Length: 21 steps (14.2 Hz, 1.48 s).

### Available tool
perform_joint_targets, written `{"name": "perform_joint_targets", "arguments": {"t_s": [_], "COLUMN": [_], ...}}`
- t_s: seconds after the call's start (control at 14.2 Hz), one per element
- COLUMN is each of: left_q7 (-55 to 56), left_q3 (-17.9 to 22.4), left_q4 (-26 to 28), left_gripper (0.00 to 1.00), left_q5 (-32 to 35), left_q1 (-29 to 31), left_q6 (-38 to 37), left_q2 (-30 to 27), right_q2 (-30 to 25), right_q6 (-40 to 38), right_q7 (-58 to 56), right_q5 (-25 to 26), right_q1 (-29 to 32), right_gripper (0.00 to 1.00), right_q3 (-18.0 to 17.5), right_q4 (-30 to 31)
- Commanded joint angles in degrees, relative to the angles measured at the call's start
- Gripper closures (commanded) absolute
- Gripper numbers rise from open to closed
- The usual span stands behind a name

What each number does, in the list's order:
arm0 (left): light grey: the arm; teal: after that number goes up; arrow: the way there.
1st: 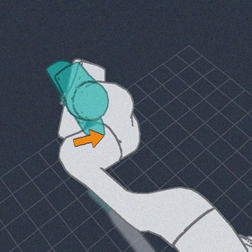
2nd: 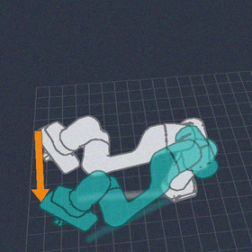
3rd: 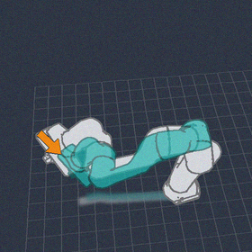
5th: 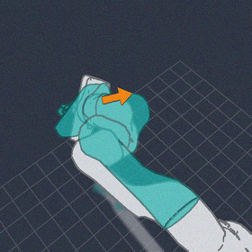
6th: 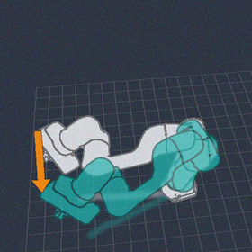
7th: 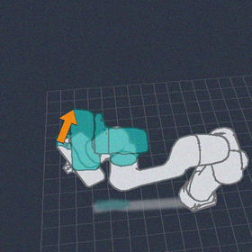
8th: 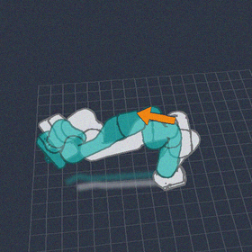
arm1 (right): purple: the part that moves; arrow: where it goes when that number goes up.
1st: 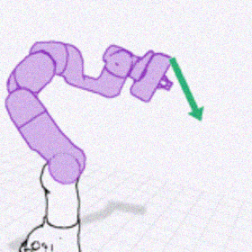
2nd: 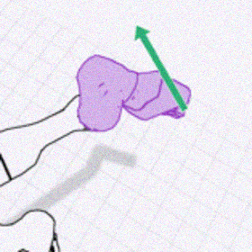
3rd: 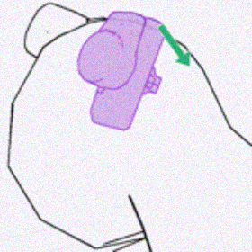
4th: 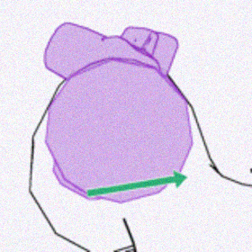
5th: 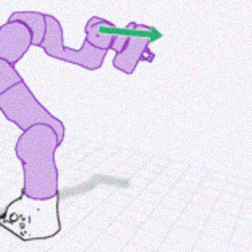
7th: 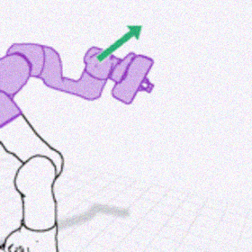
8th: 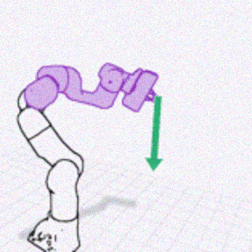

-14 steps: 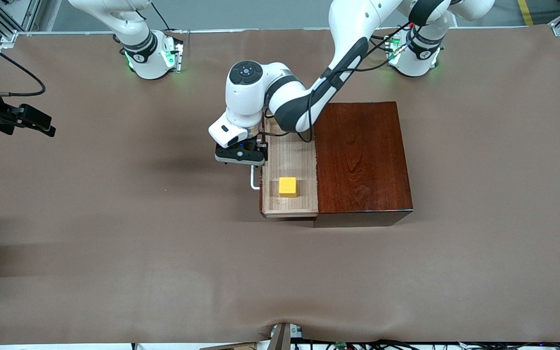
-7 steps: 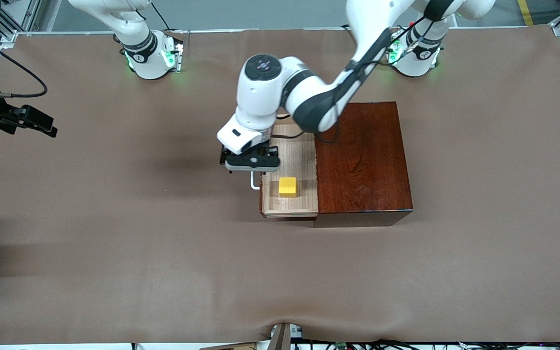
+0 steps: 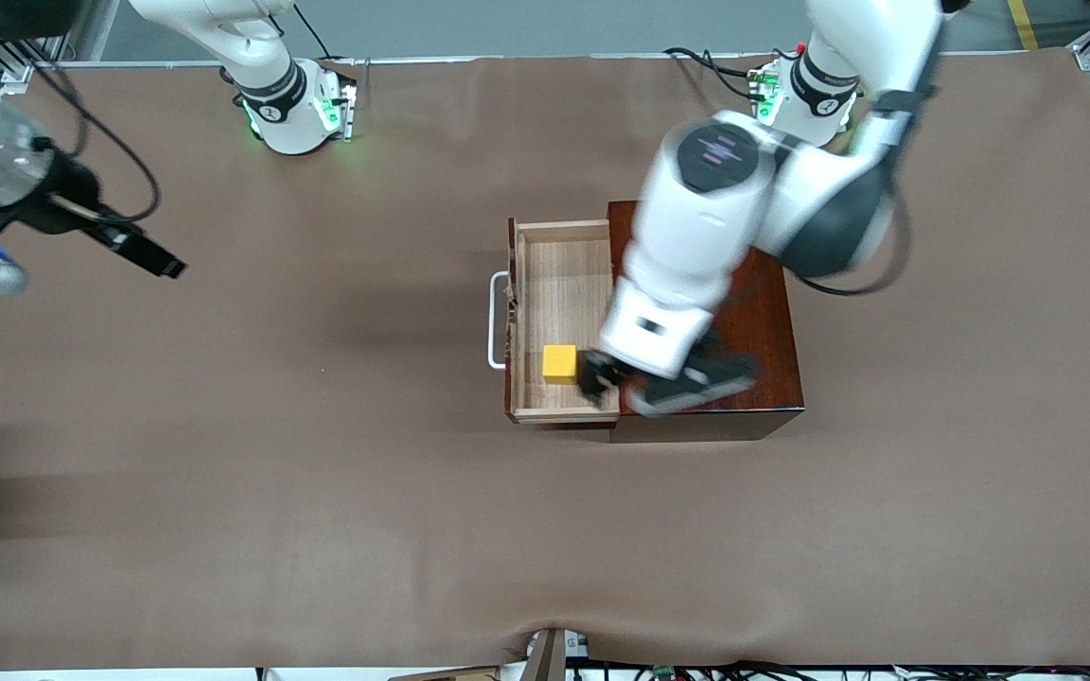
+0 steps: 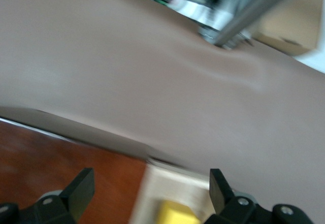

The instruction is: Open drawer, take yellow block, close drawer

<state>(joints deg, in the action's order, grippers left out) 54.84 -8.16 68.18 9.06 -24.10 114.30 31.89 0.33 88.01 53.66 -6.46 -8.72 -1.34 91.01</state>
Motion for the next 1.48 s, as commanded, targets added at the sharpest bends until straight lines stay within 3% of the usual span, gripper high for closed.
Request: {"name": "perform_joint_targets", "arguments": {"t_s": [0.0, 0.35, 0.56, 0.92, 1.13, 1.27, 1.41], "left_q7": [-4.28, -25.17, -35.83, -42.95, -50.69, -53.33, -53.96], "left_q3": [-0.98, -0.98, -0.98, -0.72, 2.43, 5.77, 5.96], "left_q4": [2.48, 2.74, 4.85, 10.56, 12.4, 16.43, 22.49], "left_gripper": [0.0, 0.0, 0.0, 0.0, 0.0, 0.0, 0.0], "left_q5": [-1.68, -6.85, -10.11, -10.82, -10.3, -9.77, -9.15], "left_q1": [7.29, 20.82, 26.55, 27.44, 25.96, 22.44, 21.82], "left_q6": [-4.85, -16.81, -18.76, -24.72, -29.39, -29.4, -29.31], "left_q2": [-3.32, -8.33, -13.68, -25.89, -29.34, -32.93, -37.06], "right_q2": [1.77, 10.72, 17.32, 26.11, 30.33, 32.88, 34.73], "right_q6": [1.54, 7.77, 14.36, 24.65, 30.53, 33.53, 35.72], "right_q7": [16.95, 49.19, 65.21, 74.84, 76.5, 77.38, 78.44], "right_q5": [-2.85, -3.91, -3.38, -3.03, -2.5, -2.33, -1.98], "right_q1": [-5.84, -18.94, -25.8, -30.91, -31.71, -32.49, -33.11], "right_gripper": [0.0, 0.0, 0.0, 0.0, 0.0, 0.0, 0.0], "right_q3": [0.29, 0.29, 0.37, 0.46, 0.55, 0.64, 0.73], "right_q4": [-0.22, -6.53, -10.41, -11.82, -11.82, -11.82, -12.0]}}
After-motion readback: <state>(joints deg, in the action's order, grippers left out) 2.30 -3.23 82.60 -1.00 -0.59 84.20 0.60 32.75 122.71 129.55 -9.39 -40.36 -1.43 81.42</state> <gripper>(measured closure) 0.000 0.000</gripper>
